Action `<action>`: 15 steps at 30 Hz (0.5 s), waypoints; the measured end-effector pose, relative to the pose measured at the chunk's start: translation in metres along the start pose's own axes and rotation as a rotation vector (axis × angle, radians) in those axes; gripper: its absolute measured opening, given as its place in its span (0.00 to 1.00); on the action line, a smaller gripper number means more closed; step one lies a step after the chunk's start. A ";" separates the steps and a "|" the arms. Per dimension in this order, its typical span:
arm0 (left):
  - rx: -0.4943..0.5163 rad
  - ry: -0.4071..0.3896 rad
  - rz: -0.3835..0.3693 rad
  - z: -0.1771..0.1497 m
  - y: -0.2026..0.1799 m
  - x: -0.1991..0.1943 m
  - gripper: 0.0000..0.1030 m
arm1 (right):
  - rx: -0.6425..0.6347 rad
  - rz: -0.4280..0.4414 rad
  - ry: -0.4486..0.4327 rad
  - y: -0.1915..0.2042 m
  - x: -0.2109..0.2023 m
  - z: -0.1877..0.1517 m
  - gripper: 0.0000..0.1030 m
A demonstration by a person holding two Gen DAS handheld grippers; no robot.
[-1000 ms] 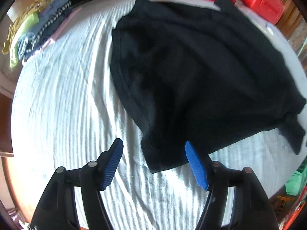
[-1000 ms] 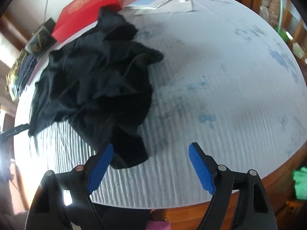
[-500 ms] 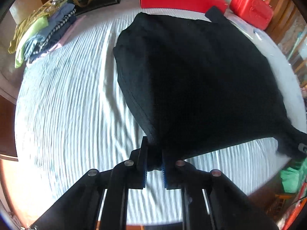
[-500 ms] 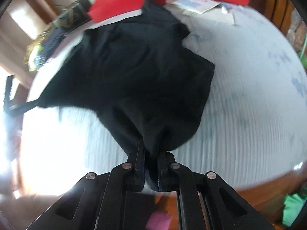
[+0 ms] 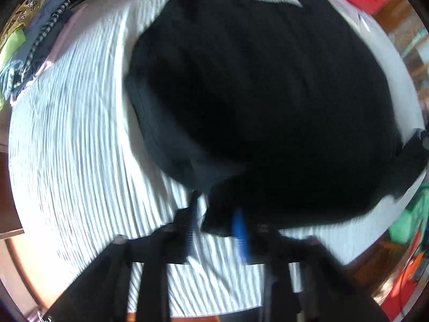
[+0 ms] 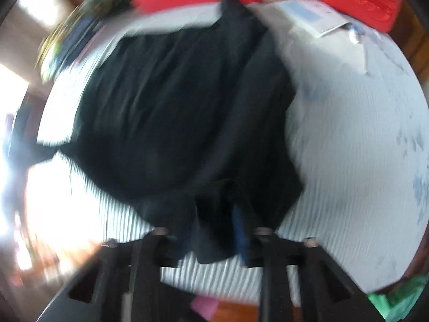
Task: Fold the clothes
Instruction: 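Lay the black garment flat on the bed and open both tools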
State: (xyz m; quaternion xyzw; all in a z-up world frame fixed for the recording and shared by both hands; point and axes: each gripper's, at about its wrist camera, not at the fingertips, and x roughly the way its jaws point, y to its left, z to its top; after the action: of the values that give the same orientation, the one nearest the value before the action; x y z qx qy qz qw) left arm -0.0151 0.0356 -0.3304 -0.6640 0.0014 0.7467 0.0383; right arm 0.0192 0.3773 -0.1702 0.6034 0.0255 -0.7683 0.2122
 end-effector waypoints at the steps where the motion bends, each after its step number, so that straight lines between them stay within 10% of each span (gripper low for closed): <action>1: -0.025 -0.037 0.015 0.010 0.007 -0.008 0.60 | 0.008 -0.009 -0.004 -0.003 0.003 0.016 0.59; 3: -0.054 -0.097 0.015 0.017 0.017 -0.023 0.63 | 0.023 -0.024 -0.013 -0.009 0.007 0.044 0.59; 11: -0.043 -0.236 0.110 0.002 0.038 -0.029 0.63 | 0.055 0.027 -0.066 -0.043 -0.009 -0.016 0.58; 15: -0.064 -0.167 0.088 -0.027 0.016 -0.011 0.63 | 0.130 0.088 0.005 -0.062 0.006 -0.063 0.35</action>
State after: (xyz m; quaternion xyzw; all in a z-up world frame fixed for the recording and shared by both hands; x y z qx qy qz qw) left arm 0.0117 0.0173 -0.3236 -0.5996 0.0037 0.8001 -0.0159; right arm 0.0540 0.4506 -0.2059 0.6184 -0.0504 -0.7567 0.2059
